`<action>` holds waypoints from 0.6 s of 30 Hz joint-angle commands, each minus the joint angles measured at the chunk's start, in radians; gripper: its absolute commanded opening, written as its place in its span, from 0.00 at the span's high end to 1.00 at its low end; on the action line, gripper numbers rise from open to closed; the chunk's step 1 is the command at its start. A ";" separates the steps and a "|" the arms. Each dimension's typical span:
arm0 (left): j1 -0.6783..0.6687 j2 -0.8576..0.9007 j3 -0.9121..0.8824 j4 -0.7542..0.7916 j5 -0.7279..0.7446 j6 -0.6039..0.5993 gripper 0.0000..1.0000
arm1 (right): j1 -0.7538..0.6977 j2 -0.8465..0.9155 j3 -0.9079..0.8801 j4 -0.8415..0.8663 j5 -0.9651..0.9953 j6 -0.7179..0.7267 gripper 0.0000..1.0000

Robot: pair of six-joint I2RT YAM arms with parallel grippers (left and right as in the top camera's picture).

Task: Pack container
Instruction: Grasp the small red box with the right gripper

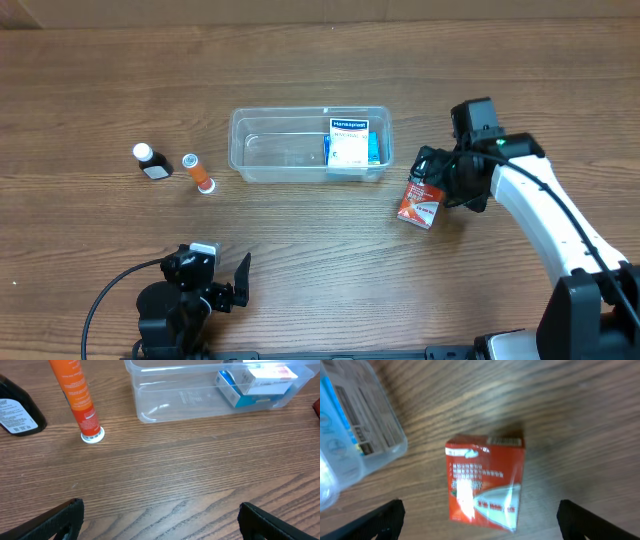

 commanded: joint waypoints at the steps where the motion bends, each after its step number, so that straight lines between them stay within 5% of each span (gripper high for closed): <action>1: -0.007 -0.008 -0.003 0.004 0.001 0.011 0.00 | 0.005 -0.012 -0.085 0.066 -0.040 -0.051 0.00; 8: -0.007 -0.008 -0.003 0.004 0.001 0.011 0.00 | 0.005 -0.011 -0.203 0.242 -0.055 -0.104 0.02; 18: -0.007 -0.008 -0.003 0.004 0.001 0.011 0.00 | 0.005 0.040 -0.211 0.277 -0.051 -0.095 0.05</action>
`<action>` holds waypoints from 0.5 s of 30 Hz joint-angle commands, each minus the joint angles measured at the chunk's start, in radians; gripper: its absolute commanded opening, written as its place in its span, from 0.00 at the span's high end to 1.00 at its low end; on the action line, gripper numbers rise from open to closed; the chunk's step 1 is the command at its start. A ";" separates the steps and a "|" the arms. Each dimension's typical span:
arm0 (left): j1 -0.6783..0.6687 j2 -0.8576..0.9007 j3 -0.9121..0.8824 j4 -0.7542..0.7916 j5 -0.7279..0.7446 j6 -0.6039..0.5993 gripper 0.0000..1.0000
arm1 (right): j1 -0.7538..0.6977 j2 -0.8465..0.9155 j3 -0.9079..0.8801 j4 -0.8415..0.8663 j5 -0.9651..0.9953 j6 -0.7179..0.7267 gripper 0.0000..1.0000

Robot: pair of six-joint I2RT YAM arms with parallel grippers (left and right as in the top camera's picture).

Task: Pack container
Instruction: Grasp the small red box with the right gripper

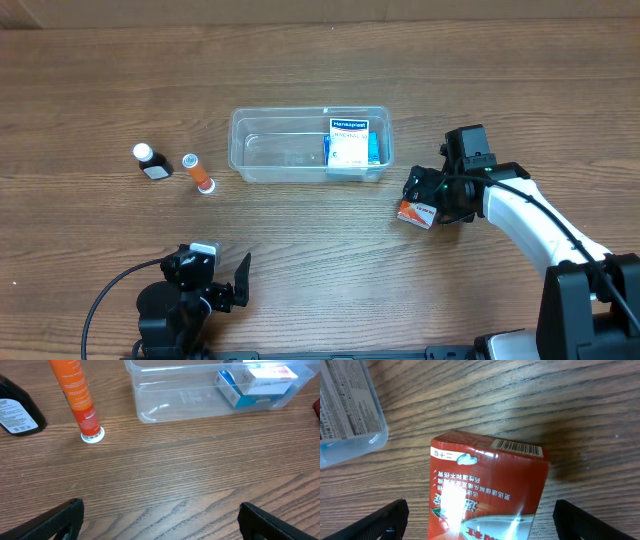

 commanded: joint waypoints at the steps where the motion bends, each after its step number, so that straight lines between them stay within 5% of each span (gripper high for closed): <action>1: -0.007 -0.008 -0.003 0.003 0.001 0.011 0.00 | 0.005 0.056 -0.005 0.014 0.003 0.001 0.05; 15: -0.007 -0.008 -0.003 0.003 0.001 0.011 0.00 | 0.005 0.149 -0.005 -0.036 0.119 0.112 0.08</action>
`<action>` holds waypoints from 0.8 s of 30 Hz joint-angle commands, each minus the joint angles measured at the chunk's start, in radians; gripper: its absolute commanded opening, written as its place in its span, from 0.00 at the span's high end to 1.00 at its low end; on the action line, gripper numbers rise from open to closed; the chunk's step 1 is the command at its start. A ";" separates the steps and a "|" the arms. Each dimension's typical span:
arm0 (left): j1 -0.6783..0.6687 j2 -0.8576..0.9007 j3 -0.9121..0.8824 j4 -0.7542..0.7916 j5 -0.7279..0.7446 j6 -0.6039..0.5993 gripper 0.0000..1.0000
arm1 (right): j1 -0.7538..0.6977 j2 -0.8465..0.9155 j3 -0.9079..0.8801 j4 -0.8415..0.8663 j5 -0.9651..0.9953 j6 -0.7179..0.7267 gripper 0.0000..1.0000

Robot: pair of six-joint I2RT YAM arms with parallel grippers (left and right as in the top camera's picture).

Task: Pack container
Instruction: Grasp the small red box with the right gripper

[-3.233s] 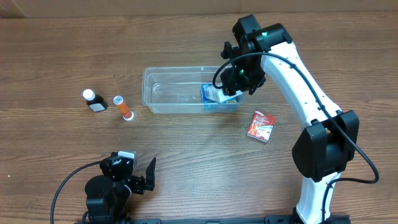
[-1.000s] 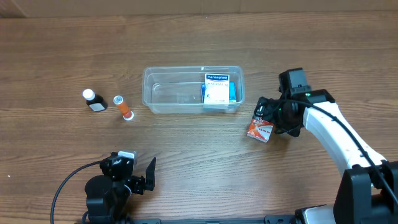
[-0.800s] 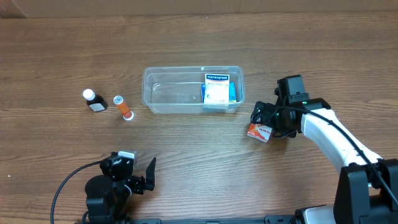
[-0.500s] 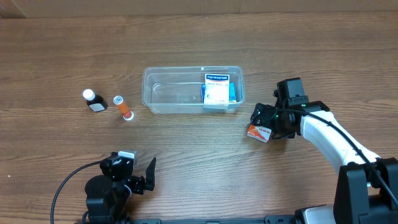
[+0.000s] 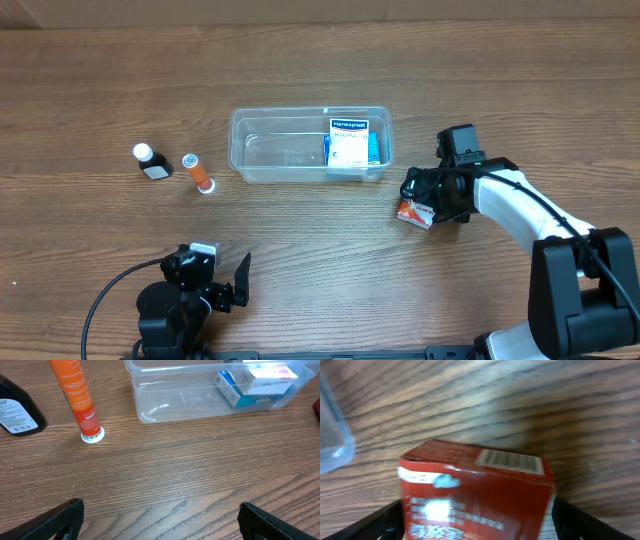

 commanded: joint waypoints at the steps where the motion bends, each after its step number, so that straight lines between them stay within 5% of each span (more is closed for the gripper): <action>1: -0.007 -0.008 -0.003 0.003 0.001 0.011 0.00 | -0.005 0.050 -0.026 -0.055 0.073 0.091 0.09; 11: -0.007 -0.008 -0.003 0.003 0.001 0.011 0.00 | -0.005 0.050 -0.002 -0.104 0.074 0.137 0.27; 24: -0.007 -0.008 -0.003 0.003 0.001 0.011 0.00 | -0.004 -0.087 0.417 -0.475 0.100 0.114 0.28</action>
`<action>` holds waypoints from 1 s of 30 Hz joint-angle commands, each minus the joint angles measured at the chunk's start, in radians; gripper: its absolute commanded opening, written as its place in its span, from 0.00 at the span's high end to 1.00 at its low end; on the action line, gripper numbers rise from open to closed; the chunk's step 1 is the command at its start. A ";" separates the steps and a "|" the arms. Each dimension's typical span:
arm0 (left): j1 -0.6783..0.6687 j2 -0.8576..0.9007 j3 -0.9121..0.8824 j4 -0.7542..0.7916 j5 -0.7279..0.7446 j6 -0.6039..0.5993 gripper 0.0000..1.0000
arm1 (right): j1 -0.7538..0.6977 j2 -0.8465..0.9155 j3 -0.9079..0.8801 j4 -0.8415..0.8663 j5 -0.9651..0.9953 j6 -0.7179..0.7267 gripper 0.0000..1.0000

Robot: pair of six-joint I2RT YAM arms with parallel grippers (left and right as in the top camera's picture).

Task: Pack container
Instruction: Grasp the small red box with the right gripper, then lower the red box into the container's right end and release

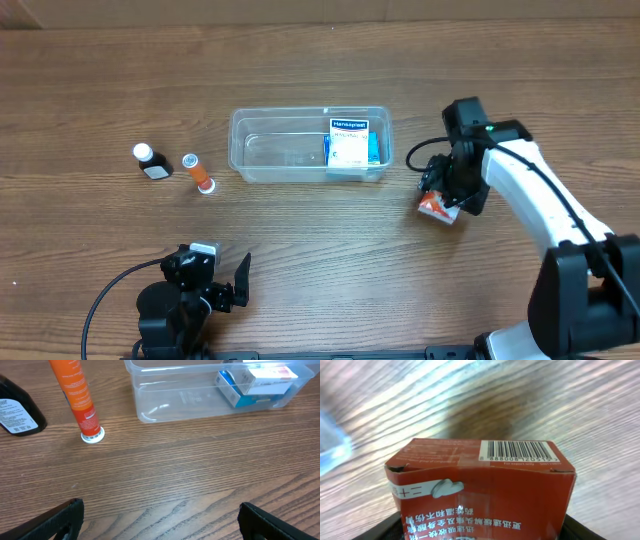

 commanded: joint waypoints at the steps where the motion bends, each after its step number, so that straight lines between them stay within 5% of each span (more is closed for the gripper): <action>1: -0.007 -0.008 -0.003 0.003 0.001 0.011 0.00 | 0.002 -0.098 0.149 -0.021 -0.014 -0.003 0.28; 10: -0.007 -0.008 -0.003 0.003 0.001 0.011 0.00 | 0.256 -0.111 0.231 0.189 0.113 -0.200 0.28; 19: -0.007 -0.008 -0.003 0.003 0.001 0.011 0.00 | 0.267 -0.034 0.231 0.405 0.039 -0.453 0.28; 30: -0.007 -0.008 -0.003 0.003 0.001 0.011 0.00 | 0.292 0.119 0.230 0.444 -0.034 -0.423 0.28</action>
